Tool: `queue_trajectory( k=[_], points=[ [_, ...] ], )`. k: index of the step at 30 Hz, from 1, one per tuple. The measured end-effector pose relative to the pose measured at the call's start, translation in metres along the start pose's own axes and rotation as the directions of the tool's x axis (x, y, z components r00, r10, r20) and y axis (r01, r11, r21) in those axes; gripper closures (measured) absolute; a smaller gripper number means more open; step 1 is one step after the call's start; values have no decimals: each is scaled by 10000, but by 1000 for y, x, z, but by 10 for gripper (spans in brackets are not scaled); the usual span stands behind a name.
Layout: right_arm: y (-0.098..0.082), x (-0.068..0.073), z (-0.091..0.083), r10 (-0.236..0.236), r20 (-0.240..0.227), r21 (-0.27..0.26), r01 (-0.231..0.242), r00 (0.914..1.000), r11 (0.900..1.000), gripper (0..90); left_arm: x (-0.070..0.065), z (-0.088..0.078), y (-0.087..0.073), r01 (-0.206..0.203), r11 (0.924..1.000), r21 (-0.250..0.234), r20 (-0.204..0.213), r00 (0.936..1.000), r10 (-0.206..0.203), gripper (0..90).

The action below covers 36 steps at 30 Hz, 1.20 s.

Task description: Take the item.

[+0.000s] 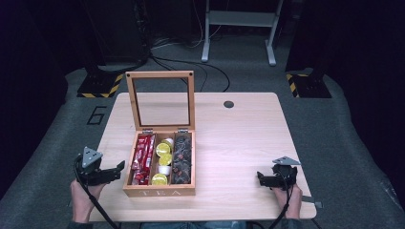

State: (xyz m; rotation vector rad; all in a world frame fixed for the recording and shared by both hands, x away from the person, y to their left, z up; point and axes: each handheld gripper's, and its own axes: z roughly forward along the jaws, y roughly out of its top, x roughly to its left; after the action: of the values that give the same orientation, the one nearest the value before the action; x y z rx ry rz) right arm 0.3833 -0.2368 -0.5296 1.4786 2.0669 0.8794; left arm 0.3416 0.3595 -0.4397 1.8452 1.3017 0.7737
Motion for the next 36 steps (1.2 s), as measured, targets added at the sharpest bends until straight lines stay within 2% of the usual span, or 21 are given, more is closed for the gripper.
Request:
queue_trajectory(
  k=[12, 15, 23, 31, 36],
  points=[
    [0, 0, 0, -4, 3, 1, 4, 10000, 10000, 0, -19, 4, 16, -374, 9993, -37, 463, 9982, 376, 72],
    [0, 0, 0, 17, 42, -12, -17, 10000, 10000, 0, -24, 6, 18, -527, 9986, 101, 635, 9966, 519, 74],
    [0, 0, 0, 28, 64, -18, -27, 10000, 10000, 0, -41, 16, 26, -967, 9951, 220, 1043, 9901, 939, 85],
    [0, 1, 0, 27, 76, -28, -27, 10000, 10000, 0, -52, 19, 27, -1210, 9924, 240, 1331, 9842, 1168, 144],
    [0, 1, 0, 25, 85, -34, -25, 10000, 10000, 0, -56, 24, 28, -1415, 9889, 460, 1468, 9801, 1334, 167]
  ],
)
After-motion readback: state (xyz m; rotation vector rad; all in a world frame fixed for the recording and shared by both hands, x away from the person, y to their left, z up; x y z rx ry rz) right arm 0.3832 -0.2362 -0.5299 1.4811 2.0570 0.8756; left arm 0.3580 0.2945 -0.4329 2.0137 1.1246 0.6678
